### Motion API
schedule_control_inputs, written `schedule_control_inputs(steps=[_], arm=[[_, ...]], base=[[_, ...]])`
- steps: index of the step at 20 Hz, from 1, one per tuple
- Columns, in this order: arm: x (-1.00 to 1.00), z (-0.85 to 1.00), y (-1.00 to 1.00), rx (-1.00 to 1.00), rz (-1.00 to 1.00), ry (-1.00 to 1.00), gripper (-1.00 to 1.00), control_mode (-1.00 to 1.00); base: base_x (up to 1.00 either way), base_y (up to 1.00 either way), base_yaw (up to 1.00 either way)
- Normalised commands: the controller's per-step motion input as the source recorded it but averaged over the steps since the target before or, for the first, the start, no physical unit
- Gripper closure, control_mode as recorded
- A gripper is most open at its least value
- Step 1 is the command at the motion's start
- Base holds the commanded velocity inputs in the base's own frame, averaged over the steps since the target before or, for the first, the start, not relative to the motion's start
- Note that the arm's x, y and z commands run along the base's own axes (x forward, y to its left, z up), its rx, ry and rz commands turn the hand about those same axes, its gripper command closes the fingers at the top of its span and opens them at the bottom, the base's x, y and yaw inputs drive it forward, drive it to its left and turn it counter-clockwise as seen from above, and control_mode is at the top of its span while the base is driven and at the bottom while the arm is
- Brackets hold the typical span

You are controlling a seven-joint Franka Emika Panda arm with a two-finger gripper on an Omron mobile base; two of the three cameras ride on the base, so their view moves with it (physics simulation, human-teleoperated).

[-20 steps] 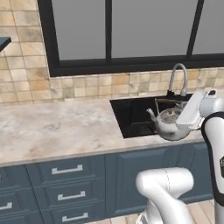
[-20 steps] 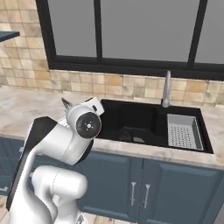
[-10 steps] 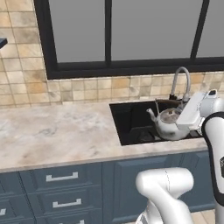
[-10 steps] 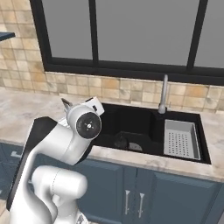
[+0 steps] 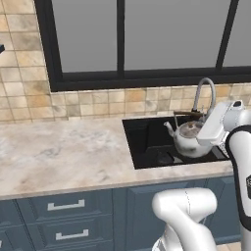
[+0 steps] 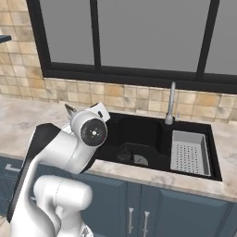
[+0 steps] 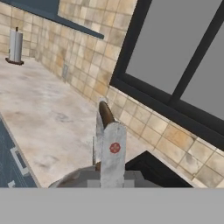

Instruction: Open the cabinet, pick the kettle from the cabinet, and place it in the sink.

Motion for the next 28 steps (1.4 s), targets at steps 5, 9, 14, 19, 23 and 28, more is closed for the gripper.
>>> schedule_control_inputs(steps=[5,9,14,19,23,28], arm=[[0.0,0.0,0.0,0.0,0.0,0.0,1.0,1.0],[0.0,0.0,0.0,0.0,0.0,0.0,1.0,1.0],[0.0,0.0,0.0,0.0,0.0,0.0,1.0,1.0],[0.0,0.0,0.0,0.0,0.0,0.0,1.0,1.0],[0.0,0.0,0.0,0.0,0.0,0.0,1.0,1.0],[0.0,0.0,0.0,0.0,0.0,0.0,1.0,1.0]], base=[[0.14,-0.15,0.0],[0.0,-0.01,0.0],[0.0,0.0,0.0],[0.0,0.0,0.0],[0.0,0.0,0.0],[0.0,0.0,0.0]])
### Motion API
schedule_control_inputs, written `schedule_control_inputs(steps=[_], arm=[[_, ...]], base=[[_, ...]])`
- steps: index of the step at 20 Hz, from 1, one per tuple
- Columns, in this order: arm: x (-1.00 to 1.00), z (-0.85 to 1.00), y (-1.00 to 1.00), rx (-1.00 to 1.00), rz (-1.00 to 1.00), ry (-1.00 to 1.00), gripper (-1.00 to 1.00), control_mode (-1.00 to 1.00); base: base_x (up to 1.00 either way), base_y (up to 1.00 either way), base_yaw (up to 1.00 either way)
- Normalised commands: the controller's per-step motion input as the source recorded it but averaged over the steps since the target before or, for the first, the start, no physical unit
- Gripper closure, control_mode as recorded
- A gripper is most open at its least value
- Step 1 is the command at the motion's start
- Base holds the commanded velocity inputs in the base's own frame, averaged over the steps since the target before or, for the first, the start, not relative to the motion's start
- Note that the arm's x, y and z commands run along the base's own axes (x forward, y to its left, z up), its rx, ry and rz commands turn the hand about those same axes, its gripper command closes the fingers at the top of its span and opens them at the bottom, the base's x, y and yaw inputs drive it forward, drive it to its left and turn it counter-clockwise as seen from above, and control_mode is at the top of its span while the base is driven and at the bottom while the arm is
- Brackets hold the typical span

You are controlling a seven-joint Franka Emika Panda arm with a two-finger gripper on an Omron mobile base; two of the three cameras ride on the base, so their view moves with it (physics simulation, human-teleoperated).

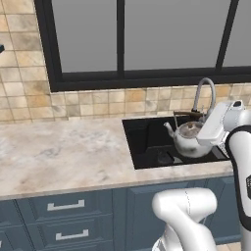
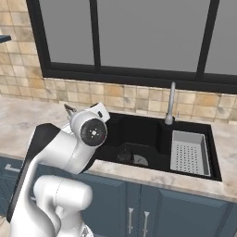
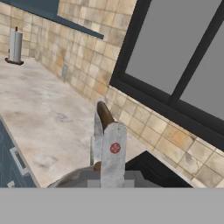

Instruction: Open the cabinet, pick the kettle from the cabinet, and place it in the sink.

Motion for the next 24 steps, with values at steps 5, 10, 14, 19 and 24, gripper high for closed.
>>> schedule_control_inputs(steps=[5,10,14,19,24], arm=[[0.0,0.0,0.0,0.0,0.0,0.0,1.0,1.0],[0.0,0.0,0.0,0.0,0.0,0.0,1.0,-1.0],[0.06,0.11,0.06,-0.01,-0.28,0.0,1.0,-1.0],[0.09,0.22,0.02,0.0,-0.4,0.09,1.0,-1.0],[0.1,0.23,0.0,0.0,-0.34,0.06,1.0,-1.0]], base=[[0.0,0.0,0.0],[0.0,0.0,0.0],[0.0,0.0,0.0],[0.0,0.0,0.0],[0.0,0.0,0.0]])
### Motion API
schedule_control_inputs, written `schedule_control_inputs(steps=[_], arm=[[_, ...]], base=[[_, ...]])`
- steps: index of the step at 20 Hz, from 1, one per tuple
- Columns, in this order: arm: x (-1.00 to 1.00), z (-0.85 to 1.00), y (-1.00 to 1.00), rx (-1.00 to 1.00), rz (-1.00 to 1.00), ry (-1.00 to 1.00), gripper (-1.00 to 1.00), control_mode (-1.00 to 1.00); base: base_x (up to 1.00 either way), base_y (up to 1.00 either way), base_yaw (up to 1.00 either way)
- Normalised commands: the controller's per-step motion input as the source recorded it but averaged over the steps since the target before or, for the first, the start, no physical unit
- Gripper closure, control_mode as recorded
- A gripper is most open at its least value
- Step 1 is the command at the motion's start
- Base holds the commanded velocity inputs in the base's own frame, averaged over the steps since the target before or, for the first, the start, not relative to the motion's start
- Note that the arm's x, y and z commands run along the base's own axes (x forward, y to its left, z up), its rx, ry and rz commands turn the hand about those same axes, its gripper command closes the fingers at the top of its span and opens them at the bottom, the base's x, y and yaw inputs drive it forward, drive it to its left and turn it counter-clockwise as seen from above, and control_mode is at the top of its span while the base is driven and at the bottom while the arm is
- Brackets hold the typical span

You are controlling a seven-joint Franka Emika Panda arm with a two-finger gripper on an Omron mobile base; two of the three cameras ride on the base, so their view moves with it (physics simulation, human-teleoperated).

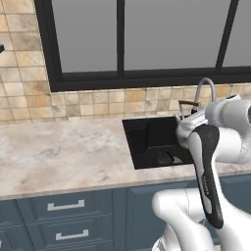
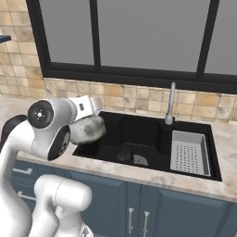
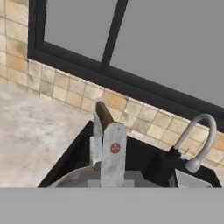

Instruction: Open the cabinet, pick the kettle from the cabinet, and place it in the sink.

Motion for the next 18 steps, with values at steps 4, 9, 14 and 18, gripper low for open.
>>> schedule_control_inputs(steps=[4,9,14,18], arm=[[0.11,0.16,0.01,0.0,-0.32,0.11,1.0,-1.0],[0.17,0.11,0.05,0.0,-0.32,0.11,1.0,-1.0],[0.18,0.01,0.05,0.0,-0.3,0.06,1.0,-1.0],[0.11,-0.1,0.0,0.02,-0.24,0.0,1.0,-1.0]], base=[[0.0,0.0,0.0],[0.0,0.0,0.0],[0.0,0.0,0.0],[0.0,0.0,0.0]])
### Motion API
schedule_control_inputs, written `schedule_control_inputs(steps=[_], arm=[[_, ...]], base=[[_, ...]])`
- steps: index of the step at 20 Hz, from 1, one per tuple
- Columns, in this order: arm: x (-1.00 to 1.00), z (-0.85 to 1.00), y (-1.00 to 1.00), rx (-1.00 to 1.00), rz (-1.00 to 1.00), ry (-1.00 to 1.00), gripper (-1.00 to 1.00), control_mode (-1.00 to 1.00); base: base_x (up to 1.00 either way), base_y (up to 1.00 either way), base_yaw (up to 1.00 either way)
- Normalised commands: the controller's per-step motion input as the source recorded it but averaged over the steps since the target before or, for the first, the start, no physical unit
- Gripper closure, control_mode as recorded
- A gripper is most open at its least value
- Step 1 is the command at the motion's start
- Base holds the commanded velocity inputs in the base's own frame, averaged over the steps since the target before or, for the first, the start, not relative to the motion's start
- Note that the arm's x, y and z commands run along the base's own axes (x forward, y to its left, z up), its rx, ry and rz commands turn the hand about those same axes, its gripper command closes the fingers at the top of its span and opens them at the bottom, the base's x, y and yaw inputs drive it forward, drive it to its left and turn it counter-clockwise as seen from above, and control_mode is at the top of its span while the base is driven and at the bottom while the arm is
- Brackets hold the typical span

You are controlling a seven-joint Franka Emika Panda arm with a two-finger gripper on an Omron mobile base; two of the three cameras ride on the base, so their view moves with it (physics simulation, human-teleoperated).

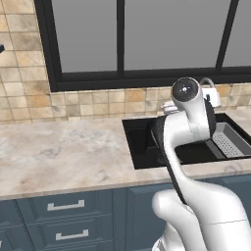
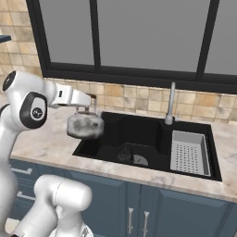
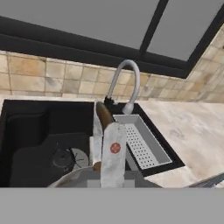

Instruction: Open the cabinet, pick the kettle from the cabinet, and place it in the sink.

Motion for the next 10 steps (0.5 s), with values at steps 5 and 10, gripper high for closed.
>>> schedule_control_inputs(steps=[5,10], arm=[[0.11,-0.15,0.04,0.1,-0.2,-0.02,1.0,-1.0],[0.16,-0.16,-0.04,0.13,-0.13,-0.07,1.0,-1.0]], base=[[0.0,0.0,0.0],[0.0,0.0,0.0]])
